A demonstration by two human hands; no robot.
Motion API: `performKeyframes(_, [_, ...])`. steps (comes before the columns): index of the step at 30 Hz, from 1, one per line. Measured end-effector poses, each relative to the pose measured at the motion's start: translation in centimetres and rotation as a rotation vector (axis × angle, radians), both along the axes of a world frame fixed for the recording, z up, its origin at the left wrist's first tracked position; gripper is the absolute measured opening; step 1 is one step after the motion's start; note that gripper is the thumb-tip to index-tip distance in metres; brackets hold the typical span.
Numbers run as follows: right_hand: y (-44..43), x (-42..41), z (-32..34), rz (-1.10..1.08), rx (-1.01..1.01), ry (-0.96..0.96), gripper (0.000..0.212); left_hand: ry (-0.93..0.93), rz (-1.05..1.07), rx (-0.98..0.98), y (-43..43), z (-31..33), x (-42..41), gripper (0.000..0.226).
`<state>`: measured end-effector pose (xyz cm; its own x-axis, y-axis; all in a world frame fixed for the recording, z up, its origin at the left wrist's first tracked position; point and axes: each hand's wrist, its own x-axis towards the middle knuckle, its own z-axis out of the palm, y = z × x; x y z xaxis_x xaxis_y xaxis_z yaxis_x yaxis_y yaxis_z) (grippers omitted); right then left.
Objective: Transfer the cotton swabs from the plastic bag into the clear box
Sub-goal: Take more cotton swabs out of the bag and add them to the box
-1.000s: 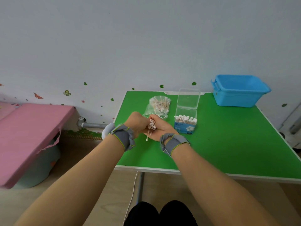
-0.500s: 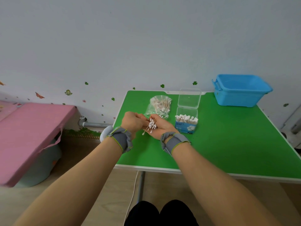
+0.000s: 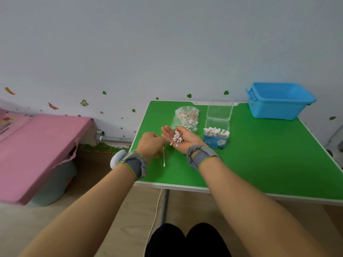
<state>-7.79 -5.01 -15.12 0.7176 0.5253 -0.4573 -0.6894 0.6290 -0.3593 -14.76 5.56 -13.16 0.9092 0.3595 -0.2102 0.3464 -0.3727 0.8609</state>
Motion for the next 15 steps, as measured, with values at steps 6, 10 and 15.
performKeyframes(6, [0.3,0.1,-0.3,0.013,-0.047,-0.033,0.034,0.136,-0.184,0.307,-0.5,-0.3,-1.1,0.024])
performKeyframes(10, [0.1,0.1,-0.5,0.03,-0.077,-0.046,0.033,0.222,-0.168,0.406,-0.1,0.1,-0.4,0.027])
performKeyframes(15, [0.0,0.0,-0.5,0.047,-0.099,-0.056,0.031,0.23,-0.139,0.355,0.4,0.1,-0.2,0.026])
